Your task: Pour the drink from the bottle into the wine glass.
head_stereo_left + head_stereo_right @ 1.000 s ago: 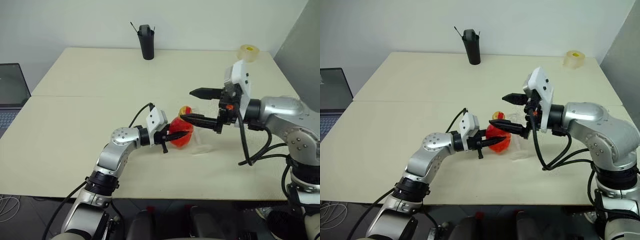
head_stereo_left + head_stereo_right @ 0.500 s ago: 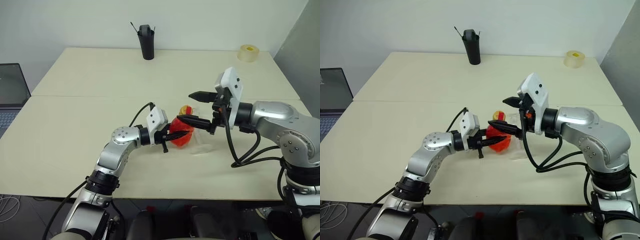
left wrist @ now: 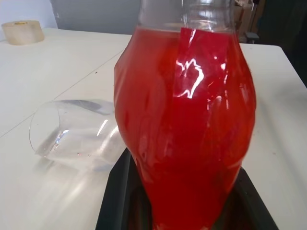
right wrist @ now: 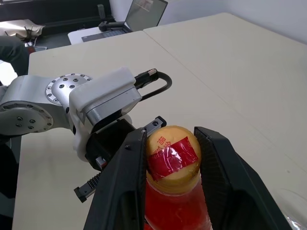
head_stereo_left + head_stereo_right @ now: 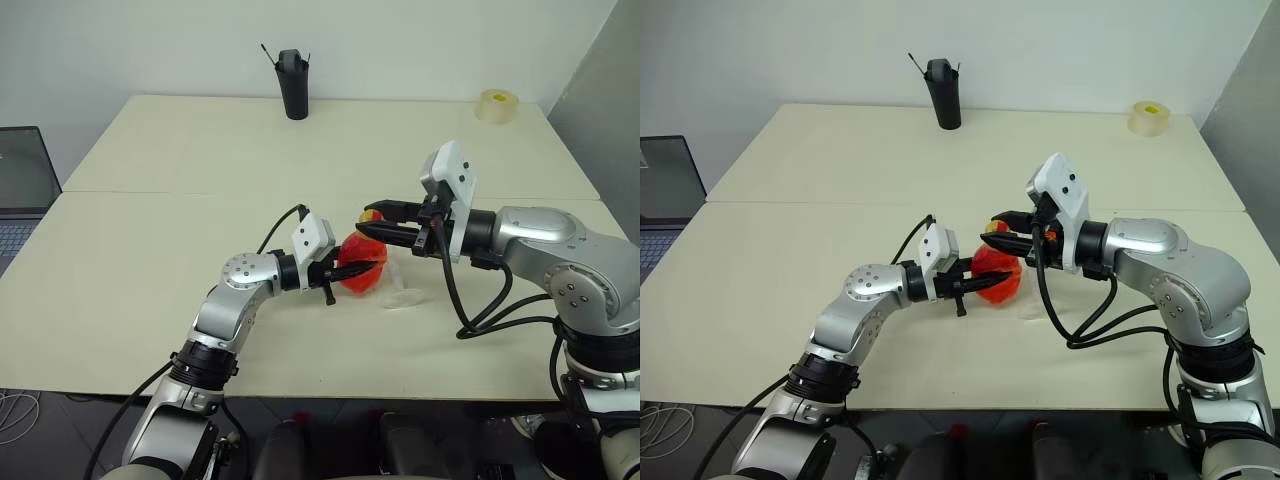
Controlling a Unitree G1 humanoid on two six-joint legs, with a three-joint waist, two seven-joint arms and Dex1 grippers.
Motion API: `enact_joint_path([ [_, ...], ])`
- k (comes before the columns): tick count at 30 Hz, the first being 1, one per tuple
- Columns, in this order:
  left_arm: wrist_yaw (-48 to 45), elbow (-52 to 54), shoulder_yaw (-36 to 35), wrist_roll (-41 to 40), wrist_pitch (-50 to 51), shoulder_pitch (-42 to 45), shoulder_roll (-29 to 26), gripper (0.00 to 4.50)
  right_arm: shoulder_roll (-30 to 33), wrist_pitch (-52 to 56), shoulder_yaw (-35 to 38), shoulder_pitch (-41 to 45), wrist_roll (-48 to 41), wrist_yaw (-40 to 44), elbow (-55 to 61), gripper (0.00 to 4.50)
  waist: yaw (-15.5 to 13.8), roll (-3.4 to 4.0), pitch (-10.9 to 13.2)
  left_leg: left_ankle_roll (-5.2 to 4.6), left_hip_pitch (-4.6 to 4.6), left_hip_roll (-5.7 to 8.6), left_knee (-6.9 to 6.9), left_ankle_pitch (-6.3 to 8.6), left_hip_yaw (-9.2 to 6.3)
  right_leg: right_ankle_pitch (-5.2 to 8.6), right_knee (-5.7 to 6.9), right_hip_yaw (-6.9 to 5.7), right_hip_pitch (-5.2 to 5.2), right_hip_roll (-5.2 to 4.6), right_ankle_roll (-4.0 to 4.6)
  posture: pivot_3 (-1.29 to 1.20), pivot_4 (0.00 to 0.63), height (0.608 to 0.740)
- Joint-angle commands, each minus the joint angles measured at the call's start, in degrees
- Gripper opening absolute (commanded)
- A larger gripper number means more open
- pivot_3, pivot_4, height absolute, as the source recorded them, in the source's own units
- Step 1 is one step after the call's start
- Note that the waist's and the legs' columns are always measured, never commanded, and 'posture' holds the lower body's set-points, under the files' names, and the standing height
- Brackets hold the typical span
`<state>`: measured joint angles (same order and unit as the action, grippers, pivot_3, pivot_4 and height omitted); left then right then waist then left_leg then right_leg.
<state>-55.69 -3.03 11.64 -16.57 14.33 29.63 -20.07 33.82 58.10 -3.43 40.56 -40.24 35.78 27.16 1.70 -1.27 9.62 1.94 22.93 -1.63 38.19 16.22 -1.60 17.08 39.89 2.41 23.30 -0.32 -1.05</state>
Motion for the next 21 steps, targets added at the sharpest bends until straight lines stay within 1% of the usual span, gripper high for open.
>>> enact_joint_path([
  [1,-0.3,1.67,-1.31,-0.66,-1.38,1.2,-0.14,0.76,0.58,-1.49,4.82,1.6,-5.54,4.63,1.26,1.2,-0.04,0.0,0.0,0.0,0.01,0.0,0.0,0.0,0.0,0.0,0.0,-0.01,0.0,0.0,0.0,0.0,0.15,0.74],
  [3,-0.38,1.58,-1.31,-0.64,-1.36,1.27,-0.15,0.76,0.55,-1.65,6.6,1.77,-7.81,5.98,1.02,1.19,-0.02,0.0,0.0,0.0,0.01,0.02,0.0,0.0,0.0,0.0,-0.01,-0.01,0.0,-0.01,0.0,0.0,0.15,0.74],
  [7,-0.35,1.69,-1.26,-0.72,-1.25,1.31,-0.13,0.76,-1.76,-1.49,9.93,2.36,-10.69,3.66,-1.5,1.18,0.0,0.0,0.0,0.0,-0.01,-0.01,-0.01,0.0,-0.01,0.0,0.0,0.0,0.0,0.01,0.0,0.0,0.15,0.74],
  [10,-0.33,1.76,-1.25,-0.73,-1.18,1.3,-0.09,0.76,-2.28,-1.18,10.88,1.98,-11.34,2.12,-1.96,1.18,-0.02,0.0,0.0,0.0,0.0,0.0,0.0,0.0,0.01,0.0,0.0,0.01,0.0,0.0,0.0,0.0,0.15,0.74],
  [14,-0.36,1.77,-1.49,-0.73,-1.24,1.32,-0.34,0.76,1.63,-0.65,13.47,-1.67,-8.91,-1.03,-1.94,1.18,-0.09,0.0,0.0,0.0,0.01,0.0,0.0,0.0,0.0,0.0,-0.01,0.0,0.0,-0.01,0.0,0.0,0.15,0.74],
  [18,-0.3,1.62,-2.13,-0.63,-1.64,1.06,-1.04,0.76,5.03,-0.93,20.63,-10.31,-1.31,-11.29,-4.67,1.17,-0.41,-0.04,-0.02,0.0,0.05,0.04,0.0,0.0,-0.02,0.0,-0.06,0.02,-0.03,-0.07,-0.01,0.0,0.15,0.74],
  [21,-0.34,1.63,-2.17,-0.75,-1.76,0.89,-1.11,0.76,4.46,1.76,24.51,-17.36,3.08,-19.27,-4.11,1.17,-0.35,-0.01,-0.04,0.0,0.04,0.07,-0.02,0.0,0.05,0.0,-0.05,0.07,-0.03,-0.1,-0.02,0.0,0.15,0.74],
])
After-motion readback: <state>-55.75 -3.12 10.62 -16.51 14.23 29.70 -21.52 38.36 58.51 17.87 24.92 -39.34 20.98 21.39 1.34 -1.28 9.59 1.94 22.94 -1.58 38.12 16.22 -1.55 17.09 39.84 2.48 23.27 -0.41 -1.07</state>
